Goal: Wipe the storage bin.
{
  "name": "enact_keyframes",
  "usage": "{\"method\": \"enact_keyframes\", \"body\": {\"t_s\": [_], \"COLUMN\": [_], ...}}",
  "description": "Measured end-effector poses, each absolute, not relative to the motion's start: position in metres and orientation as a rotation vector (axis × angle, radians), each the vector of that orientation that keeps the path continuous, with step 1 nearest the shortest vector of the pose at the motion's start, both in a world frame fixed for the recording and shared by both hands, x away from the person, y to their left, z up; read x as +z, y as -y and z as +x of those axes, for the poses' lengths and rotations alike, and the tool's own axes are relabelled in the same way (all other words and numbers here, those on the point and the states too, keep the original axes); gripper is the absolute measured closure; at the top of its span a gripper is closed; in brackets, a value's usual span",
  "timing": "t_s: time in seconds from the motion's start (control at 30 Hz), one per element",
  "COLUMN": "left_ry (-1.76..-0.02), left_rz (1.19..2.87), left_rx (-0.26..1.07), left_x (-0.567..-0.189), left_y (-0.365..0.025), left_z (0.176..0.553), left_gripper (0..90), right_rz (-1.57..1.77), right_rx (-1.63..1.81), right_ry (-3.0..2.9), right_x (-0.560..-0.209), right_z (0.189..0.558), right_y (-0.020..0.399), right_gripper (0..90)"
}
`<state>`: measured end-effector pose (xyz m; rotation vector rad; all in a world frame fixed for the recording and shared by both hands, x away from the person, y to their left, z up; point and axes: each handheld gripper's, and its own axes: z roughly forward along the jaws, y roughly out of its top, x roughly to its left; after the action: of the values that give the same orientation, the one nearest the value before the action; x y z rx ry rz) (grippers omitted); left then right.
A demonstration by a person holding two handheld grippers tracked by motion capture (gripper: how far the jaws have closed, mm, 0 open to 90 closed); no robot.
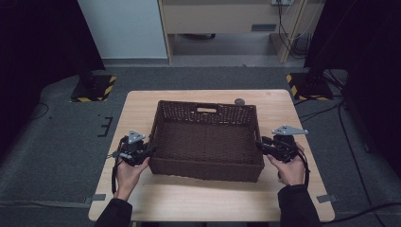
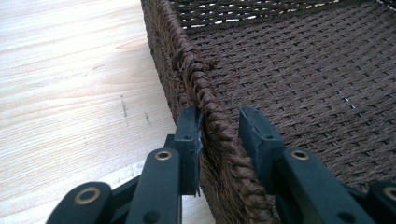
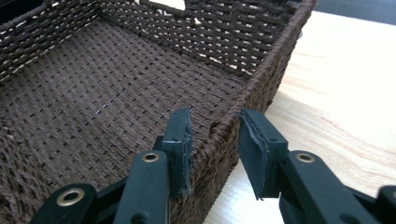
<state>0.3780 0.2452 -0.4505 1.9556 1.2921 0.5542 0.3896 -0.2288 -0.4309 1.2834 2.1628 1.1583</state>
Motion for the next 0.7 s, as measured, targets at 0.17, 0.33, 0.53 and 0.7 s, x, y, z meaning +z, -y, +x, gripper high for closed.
{"method": "enact_keyframes", "body": {"t_s": [0.17, 0.33, 0.53, 0.7], "left_ry": [-1.300, -1.308, -1.304, -1.305], "left_rz": [1.957, 1.943, 1.941, 1.927], "left_rx": [0.574, 0.570, 0.580, 0.583], "left_x": [-0.4507, -0.4512, -0.4517, -0.4523], "left_y": [-0.2447, -0.2463, -0.2478, -0.2502], "left_z": [0.3807, 0.3842, 0.3858, 0.3877], "left_gripper": [71.8, 73.4, 73.5, 72.3], "right_rz": [1.264, 1.262, 1.256, 1.253], "right_rx": [1.139, 1.142, 1.175, 1.145], "right_ry": [-2.162, -2.169, -2.143, -2.156], "right_x": [-0.4322, -0.4328, -0.4312, -0.4346], "right_z": [0.3894, 0.3895, 0.3889, 0.3900], "right_y": [0.2244, 0.2237, 0.2239, 0.2212], "right_gripper": [64.9, 63.9, 58.4, 57.4]}}
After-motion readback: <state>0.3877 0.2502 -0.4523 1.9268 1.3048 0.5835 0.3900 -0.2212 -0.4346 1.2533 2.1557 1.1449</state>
